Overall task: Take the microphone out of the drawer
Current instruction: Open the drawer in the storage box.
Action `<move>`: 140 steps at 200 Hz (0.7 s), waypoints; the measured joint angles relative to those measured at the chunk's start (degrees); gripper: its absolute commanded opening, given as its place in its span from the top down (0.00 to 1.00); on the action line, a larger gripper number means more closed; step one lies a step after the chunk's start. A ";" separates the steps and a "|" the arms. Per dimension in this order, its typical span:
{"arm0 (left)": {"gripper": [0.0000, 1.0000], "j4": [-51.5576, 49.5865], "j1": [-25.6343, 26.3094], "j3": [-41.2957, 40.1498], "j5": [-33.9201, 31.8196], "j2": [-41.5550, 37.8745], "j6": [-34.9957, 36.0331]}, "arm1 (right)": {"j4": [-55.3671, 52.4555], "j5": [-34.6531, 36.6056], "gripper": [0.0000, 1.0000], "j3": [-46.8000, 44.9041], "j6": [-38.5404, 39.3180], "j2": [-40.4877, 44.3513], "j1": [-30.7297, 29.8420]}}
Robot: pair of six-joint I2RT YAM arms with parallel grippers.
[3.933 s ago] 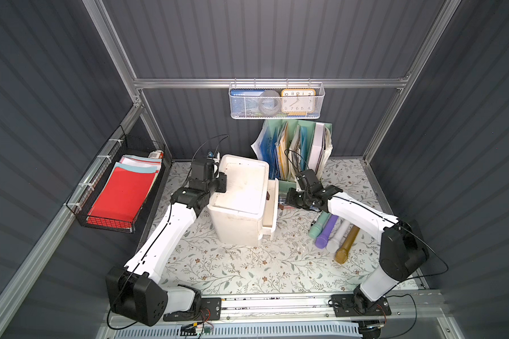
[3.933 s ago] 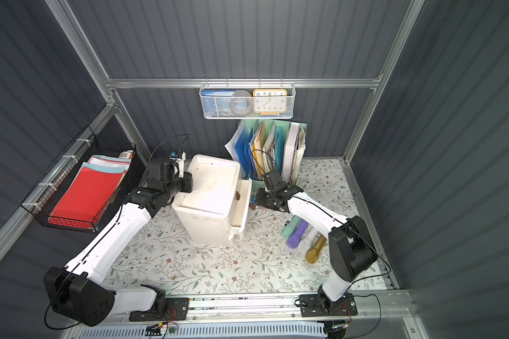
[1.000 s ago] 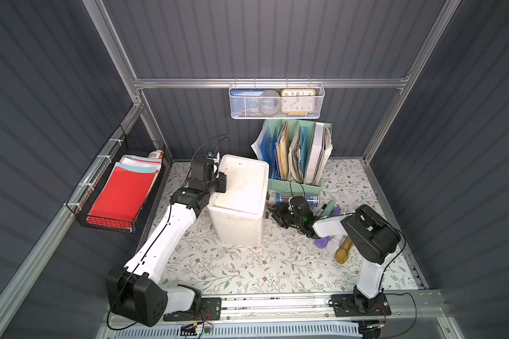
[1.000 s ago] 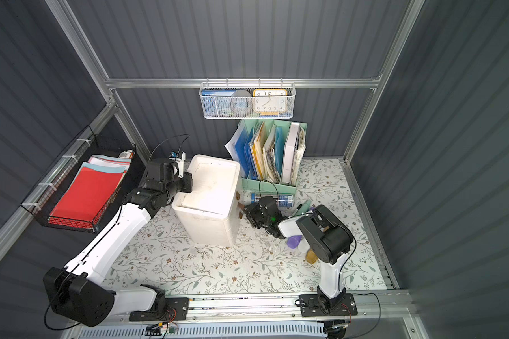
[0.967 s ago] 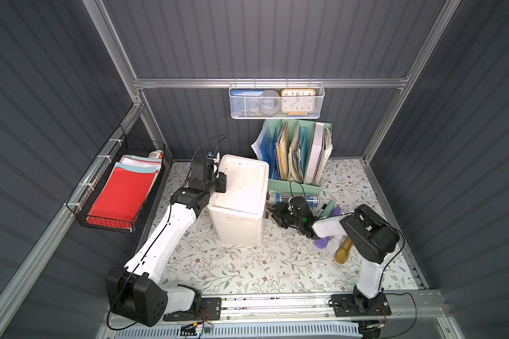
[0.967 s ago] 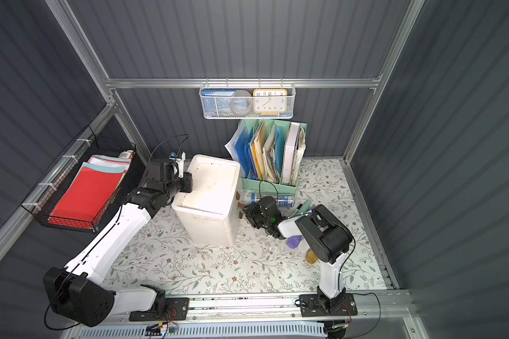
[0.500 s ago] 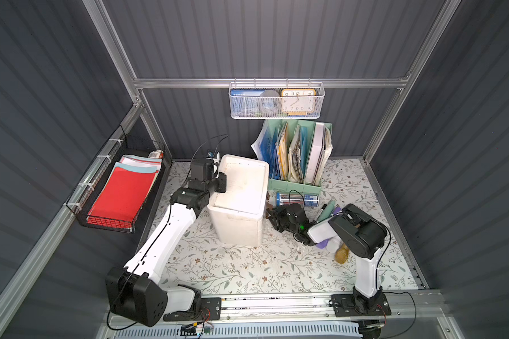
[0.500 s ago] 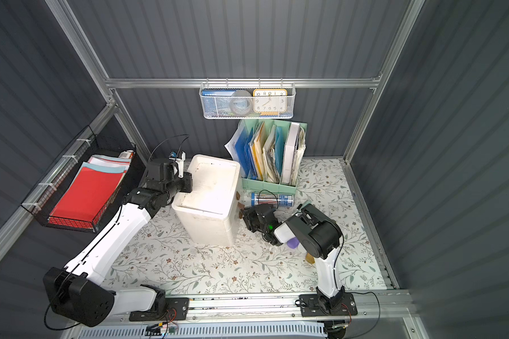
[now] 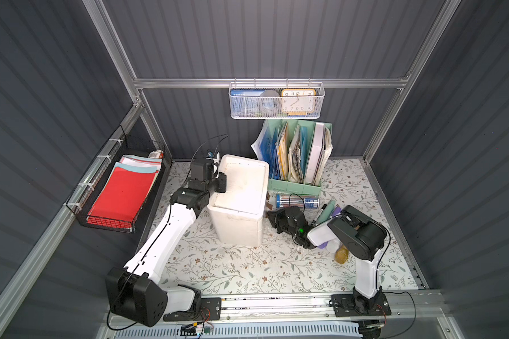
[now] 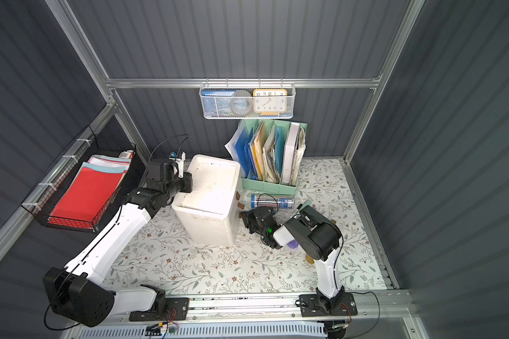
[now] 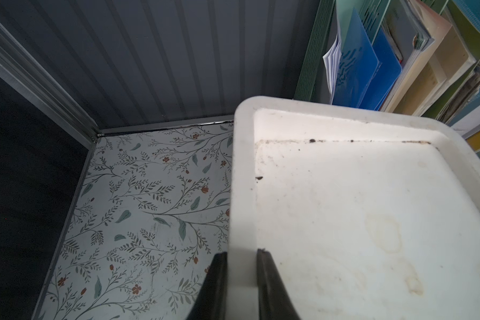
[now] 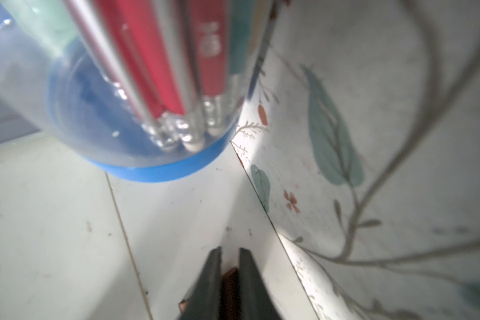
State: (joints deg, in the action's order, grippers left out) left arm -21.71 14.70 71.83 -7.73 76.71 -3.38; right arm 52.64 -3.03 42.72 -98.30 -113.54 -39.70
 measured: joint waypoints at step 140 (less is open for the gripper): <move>0.98 0.09 0.00 -0.09 0.02 -0.11 0.02 | -6.19 2.51 1.00 -4.81 4.76 8.24 2.27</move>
State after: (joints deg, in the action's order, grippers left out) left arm -21.63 14.70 71.75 -7.70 76.60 -3.36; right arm 46.46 -0.51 37.91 -93.54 -105.30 -37.43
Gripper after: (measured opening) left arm 0.187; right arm 0.049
